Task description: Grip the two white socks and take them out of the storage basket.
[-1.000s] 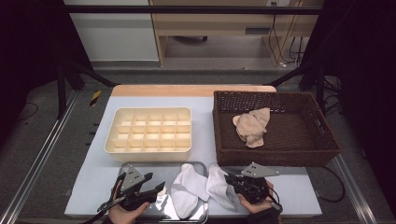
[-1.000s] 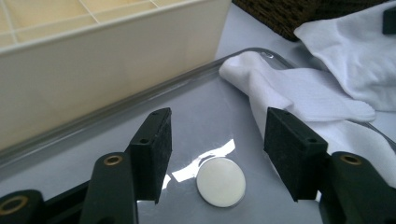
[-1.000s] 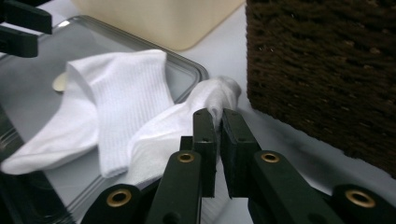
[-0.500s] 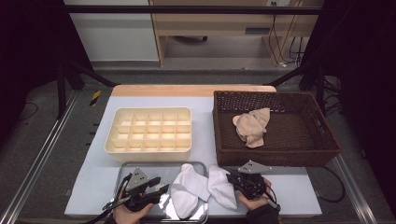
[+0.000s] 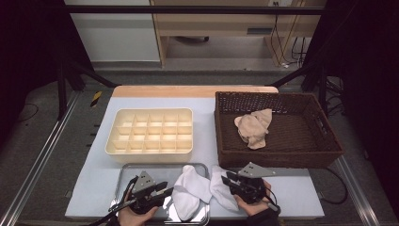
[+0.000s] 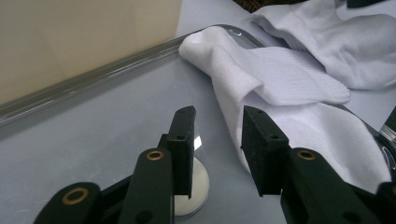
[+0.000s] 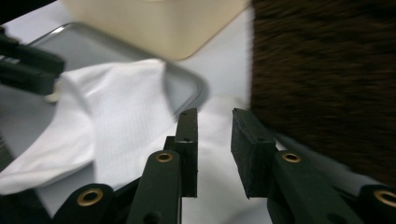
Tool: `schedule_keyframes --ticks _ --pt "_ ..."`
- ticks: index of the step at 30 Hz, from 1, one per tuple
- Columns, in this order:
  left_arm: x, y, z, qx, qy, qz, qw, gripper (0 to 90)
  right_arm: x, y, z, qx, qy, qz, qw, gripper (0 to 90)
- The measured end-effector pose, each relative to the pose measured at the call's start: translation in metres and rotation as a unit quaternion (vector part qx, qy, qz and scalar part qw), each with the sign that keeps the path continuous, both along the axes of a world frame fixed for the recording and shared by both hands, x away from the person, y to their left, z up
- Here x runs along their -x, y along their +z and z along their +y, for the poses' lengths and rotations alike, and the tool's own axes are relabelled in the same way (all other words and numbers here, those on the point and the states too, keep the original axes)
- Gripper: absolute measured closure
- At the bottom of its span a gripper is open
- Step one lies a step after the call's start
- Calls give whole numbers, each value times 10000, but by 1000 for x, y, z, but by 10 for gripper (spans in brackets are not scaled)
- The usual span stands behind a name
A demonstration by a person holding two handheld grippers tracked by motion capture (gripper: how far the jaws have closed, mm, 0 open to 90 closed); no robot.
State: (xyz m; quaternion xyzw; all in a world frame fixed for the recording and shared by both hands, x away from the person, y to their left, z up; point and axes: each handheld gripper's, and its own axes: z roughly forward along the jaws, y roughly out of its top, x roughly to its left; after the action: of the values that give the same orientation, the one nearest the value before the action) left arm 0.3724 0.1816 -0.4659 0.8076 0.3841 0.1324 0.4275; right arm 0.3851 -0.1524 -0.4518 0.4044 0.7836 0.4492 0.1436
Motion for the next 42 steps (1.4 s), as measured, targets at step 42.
schedule_keyframes --ticks 42 --pt "7 -6 -8 -779 -156 -357 9962 716 8 -4 32 240 755 41 9969 743"
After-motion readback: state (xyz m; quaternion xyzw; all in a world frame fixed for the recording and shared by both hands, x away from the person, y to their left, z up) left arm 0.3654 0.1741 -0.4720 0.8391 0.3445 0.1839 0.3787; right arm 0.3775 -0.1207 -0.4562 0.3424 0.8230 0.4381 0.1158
